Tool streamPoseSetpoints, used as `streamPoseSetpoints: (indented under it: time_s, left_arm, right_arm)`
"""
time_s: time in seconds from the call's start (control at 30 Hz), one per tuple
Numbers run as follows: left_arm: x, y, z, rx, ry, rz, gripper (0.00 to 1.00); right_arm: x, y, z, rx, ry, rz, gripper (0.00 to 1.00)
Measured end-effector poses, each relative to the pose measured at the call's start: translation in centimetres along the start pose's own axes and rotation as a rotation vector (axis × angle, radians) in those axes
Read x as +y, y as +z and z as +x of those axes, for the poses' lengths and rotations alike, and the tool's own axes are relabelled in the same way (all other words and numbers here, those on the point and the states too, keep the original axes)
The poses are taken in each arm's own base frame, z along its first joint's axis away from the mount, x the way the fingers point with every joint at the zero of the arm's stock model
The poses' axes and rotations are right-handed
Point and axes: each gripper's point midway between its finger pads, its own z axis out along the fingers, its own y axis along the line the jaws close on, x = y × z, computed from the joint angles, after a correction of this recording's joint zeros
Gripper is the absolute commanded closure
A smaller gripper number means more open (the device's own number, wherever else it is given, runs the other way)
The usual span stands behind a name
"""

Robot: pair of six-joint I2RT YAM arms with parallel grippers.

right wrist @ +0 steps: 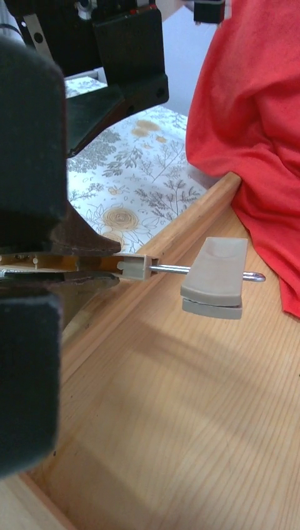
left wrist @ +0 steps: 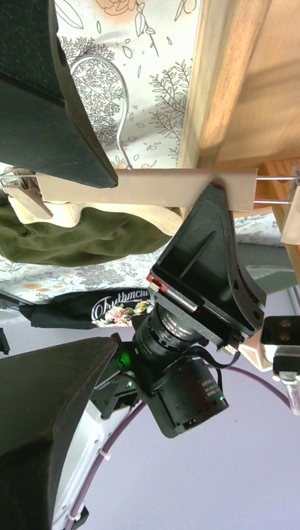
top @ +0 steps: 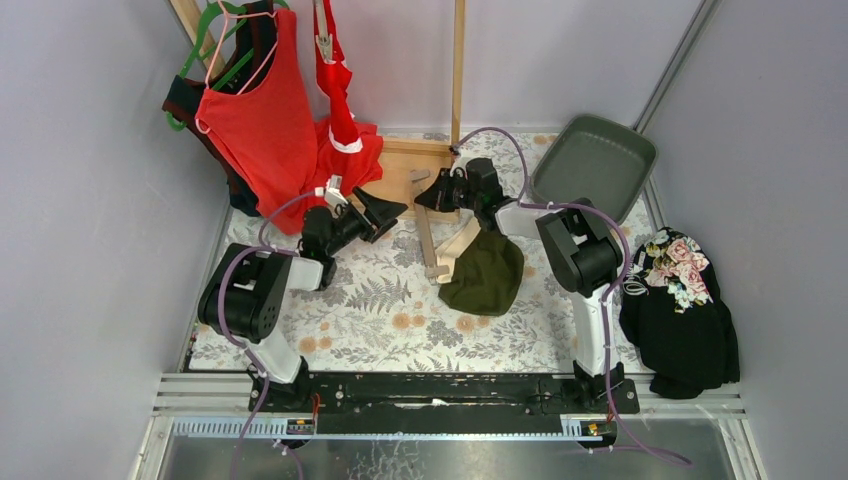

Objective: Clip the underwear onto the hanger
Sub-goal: Adjust the underwear at the center of the board.

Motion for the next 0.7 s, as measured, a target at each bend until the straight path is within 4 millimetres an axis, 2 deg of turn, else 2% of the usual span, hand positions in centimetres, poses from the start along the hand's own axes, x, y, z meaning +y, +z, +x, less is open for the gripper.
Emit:
streamPoseSetpoints:
  time_s: [0.03,0.13,0.23,0.37,0.5,0.6,0.7]
  left_arm:
    - [0.0,-0.1,-0.1,-0.002,-0.001,0.007,0.14]
    - [-0.2,-0.3,-0.3,-0.009,-0.005,0.024,0.14]
    - [-0.4,-0.5,-0.5,-0.011,-0.003,0.036,0.14]
    - [-0.5,-0.7,-0.5,-0.009,-0.001,0.037,0.14]
    - [-1.4,-1.2,-0.9,-0.019,0.025,0.047,0.14]
    - [-2.4,-1.6,-1.2,-0.026,0.055,0.054,0.14]
    - [-3.4,-2.1,-1.4,-0.030,0.083,0.062,0.14]
  right_arm:
    - [0.1,-0.1,0.0,-0.001,0.004,-0.010,0.73]
    - [0.4,-0.2,0.4,0.012,0.016,-0.036,0.49]
    - [0.2,-0.9,1.3,0.022,0.013,-0.035,0.40]
    - [0.7,-3.6,0.7,0.006,-0.019,0.020,0.36]
    - [0.3,-6.6,-2.3,-0.048,-0.066,0.140,0.37]
    - [-1.1,-8.8,-3.9,-0.056,-0.097,0.284,0.36]
    - [-3.2,-10.2,-3.9,-0.017,-0.128,0.416,0.28]
